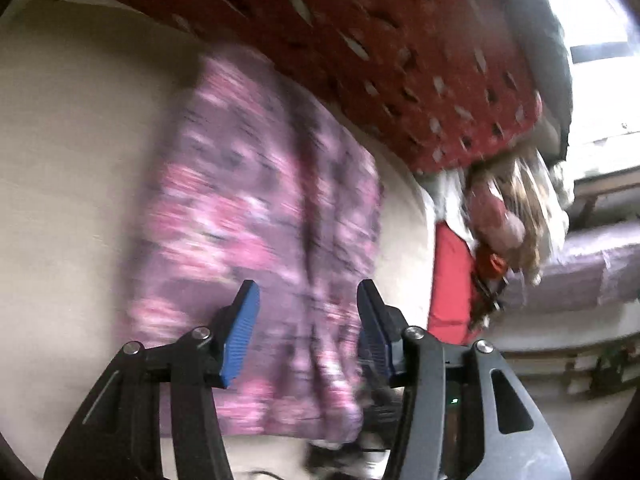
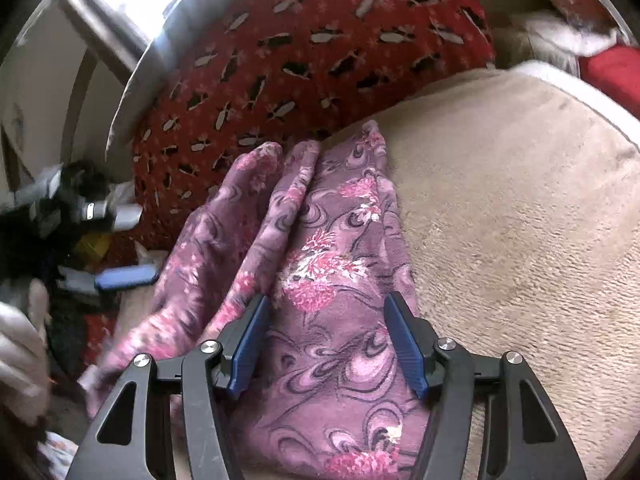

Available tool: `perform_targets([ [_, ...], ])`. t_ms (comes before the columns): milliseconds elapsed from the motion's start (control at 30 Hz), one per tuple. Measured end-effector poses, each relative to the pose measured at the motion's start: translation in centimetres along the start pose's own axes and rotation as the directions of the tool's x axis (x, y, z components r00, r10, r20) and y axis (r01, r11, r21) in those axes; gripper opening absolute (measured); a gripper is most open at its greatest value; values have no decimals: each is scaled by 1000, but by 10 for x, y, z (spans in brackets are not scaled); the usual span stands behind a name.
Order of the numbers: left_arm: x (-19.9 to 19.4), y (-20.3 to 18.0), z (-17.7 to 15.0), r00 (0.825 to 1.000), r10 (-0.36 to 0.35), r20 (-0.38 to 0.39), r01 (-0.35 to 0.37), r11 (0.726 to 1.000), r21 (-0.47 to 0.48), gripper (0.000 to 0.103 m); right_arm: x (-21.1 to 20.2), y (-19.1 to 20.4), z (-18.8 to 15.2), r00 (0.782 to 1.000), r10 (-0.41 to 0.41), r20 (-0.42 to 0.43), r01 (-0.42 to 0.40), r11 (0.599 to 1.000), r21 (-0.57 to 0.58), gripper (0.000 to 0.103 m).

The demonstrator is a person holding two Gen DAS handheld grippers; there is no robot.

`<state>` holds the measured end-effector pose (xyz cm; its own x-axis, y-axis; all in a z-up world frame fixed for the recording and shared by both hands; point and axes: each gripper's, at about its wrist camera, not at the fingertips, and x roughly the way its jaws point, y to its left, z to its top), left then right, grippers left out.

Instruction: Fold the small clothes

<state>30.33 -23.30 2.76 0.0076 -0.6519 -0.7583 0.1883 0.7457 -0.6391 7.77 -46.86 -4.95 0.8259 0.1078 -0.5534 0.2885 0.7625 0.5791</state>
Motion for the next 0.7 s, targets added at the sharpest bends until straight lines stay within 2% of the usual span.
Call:
perform_targets([
  [67,-12,26,2,997,61,44,-60,998,-28,49,-13,-9,8,999,29,29,-32,994,102,61],
  [133,-9,40,1,995,84,46,-82,995,-53,49,-21,-8,17,996,56,66,-65,986,154,62],
  [200,-3,56,-5,997,75,31,-73,994,-81,49,-16,4,24,995,87,43,-91,989,120,62],
  [267,1,64,-12,997,77,31,-75,994,-78,49,-4,28,29,995,97,4,-97,995,40,62],
  [400,4,70,-17,998,61,28,-59,996,-74,56,30,74,23,988,83,-127,-96,991,-97,62],
  [433,3,73,-17,998,53,23,-51,995,-82,56,38,85,19,984,56,-167,-81,986,-149,60],
  [467,3,76,-18,999,41,18,-39,995,-95,56,44,93,15,982,15,-187,-54,978,-203,41],
  [500,1,77,-19,999,30,17,-28,994,-106,56,48,102,12,980,-34,-196,-24,958,-285,14],
  [533,1,71,-18,999,21,25,-18,994,-111,56,48,110,10,979,-52,-198,-22,935,-354,14],
  [567,-6,68,-20,999,7,44,-2,995,-95,56,43,111,12,982,-46,-184,-27,927,-373,13],
  [633,-14,57,-23,996,37,84,-33,998,-46,58,21,104,25,991,6,-131,-51,938,-342,11],
  [667,-14,52,-24,993,61,100,-58,998,-25,62,13,97,29,994,16,-109,-51,944,-326,11],
  [700,-12,48,-26,990,87,111,-87,996,-4,73,5,85,34,996,21,-86,-46,953,-298,11],
])
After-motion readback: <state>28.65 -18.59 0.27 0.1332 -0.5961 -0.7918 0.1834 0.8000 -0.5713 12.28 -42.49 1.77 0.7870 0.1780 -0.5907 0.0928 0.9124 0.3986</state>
